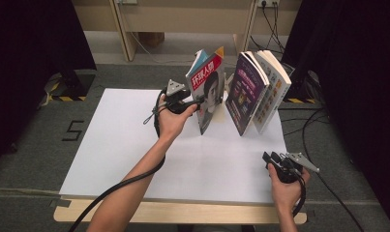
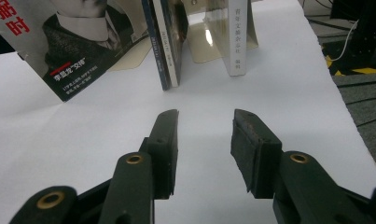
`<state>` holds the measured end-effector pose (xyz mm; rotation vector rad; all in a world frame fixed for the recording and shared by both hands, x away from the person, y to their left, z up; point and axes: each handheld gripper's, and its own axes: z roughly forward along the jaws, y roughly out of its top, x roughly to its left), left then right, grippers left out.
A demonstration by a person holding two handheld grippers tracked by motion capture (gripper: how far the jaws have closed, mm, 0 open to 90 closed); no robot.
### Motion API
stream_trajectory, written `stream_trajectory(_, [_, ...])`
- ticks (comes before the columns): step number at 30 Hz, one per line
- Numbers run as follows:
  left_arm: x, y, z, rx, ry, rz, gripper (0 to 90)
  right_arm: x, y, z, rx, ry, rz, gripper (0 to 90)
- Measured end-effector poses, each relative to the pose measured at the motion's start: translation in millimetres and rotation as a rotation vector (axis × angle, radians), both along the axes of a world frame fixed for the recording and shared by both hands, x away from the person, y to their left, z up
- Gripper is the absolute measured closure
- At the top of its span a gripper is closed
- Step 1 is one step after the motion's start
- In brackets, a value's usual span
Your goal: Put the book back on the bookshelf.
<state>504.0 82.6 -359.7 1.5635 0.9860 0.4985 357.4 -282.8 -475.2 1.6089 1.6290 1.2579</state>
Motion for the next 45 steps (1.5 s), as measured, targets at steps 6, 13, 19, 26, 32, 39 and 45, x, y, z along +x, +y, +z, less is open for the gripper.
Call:
stream_trajectory(6, [-5.4, 5.7, -2.0, 0.011, 0.004, -0.001, 36.2, 0.0, 0.3, -0.1, -0.005, 0.001, 0.0, 61.7])
stream_trajectory(13, [-14.4, 15.5, -8.7, -0.006, 0.04, -0.006, 36.1, -0.3, 0.6, -0.1, -0.007, 0.004, -0.002, 61.7])
stream_trajectory(19, [-20.0, 21.9, -10.1, -0.006, 0.041, -0.009, 36.1, -0.3, 1.5, -0.1, -0.005, 0.009, -0.001, 61.7])
stream_trajectory(26, [-27.3, 34.2, -11.9, -0.002, 0.051, -0.012, 36.4, 0.0, 1.8, -0.4, -0.006, 0.008, 0.001, 61.6])
stream_trajectory(32, [-33.3, 45.0, -17.5, 0.005, 0.06, -0.013, 36.4, 0.3, 2.5, -0.9, -0.01, 0.005, 0.0, 61.6])
stream_trajectory(39, [-41.0, 58.2, -24.7, 0.018, 0.069, -0.009, 36.4, 0.6, 2.3, -1.4, -0.013, 0.005, 0.003, 61.6])
stream_trajectory(45, [-48.2, 72.9, -32.0, 0.011, 0.079, 0.001, 36.8, 0.4, 3.7, -1.7, -0.005, 0.014, 0.002, 61.6])
